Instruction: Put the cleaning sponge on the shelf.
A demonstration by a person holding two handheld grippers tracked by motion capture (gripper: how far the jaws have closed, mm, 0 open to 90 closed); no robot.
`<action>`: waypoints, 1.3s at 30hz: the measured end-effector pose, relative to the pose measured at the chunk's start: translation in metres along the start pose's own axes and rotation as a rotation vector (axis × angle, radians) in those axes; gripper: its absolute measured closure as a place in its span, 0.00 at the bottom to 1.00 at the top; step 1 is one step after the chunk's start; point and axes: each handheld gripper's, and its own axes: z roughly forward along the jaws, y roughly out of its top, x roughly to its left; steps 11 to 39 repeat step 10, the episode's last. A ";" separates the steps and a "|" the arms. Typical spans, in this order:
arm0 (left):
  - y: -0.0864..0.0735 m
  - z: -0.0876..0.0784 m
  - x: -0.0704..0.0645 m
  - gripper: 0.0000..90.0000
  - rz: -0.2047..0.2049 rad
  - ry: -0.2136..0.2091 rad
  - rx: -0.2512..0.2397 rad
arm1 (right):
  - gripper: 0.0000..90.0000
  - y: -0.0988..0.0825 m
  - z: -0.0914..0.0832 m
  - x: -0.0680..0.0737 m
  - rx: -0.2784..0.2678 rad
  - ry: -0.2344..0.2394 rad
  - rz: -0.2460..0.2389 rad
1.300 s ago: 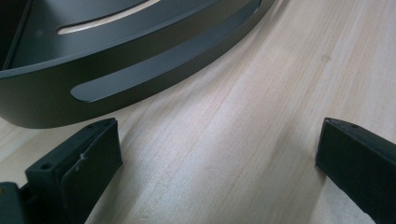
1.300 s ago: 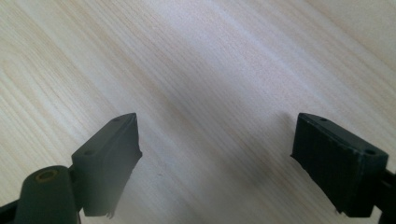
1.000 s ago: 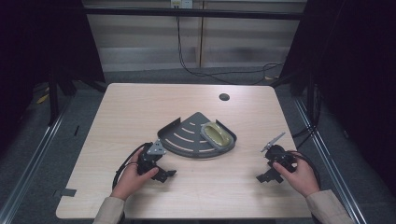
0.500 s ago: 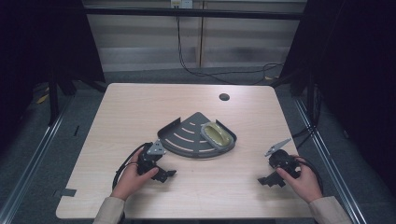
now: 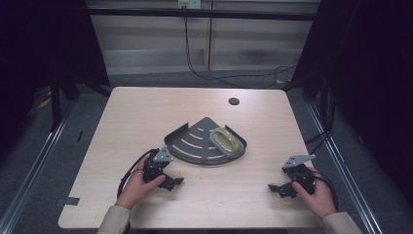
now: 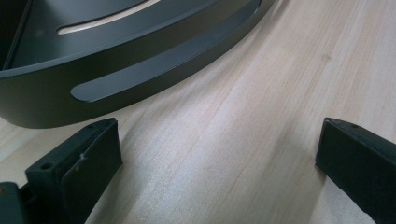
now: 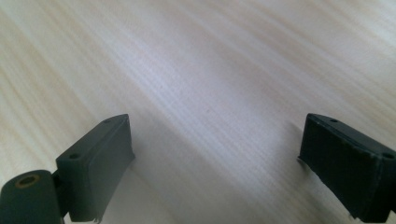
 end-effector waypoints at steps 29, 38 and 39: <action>0.000 0.000 0.000 0.00 0.000 0.000 0.000 | 0.09 -0.008 0.003 0.000 -0.094 -0.018 0.024; 0.000 0.000 0.000 0.00 0.000 0.000 0.000 | 0.09 -0.008 0.003 0.000 -0.094 -0.018 0.024; 0.000 0.000 0.000 0.00 0.000 0.000 0.000 | 0.09 -0.008 0.003 0.000 -0.094 -0.018 0.024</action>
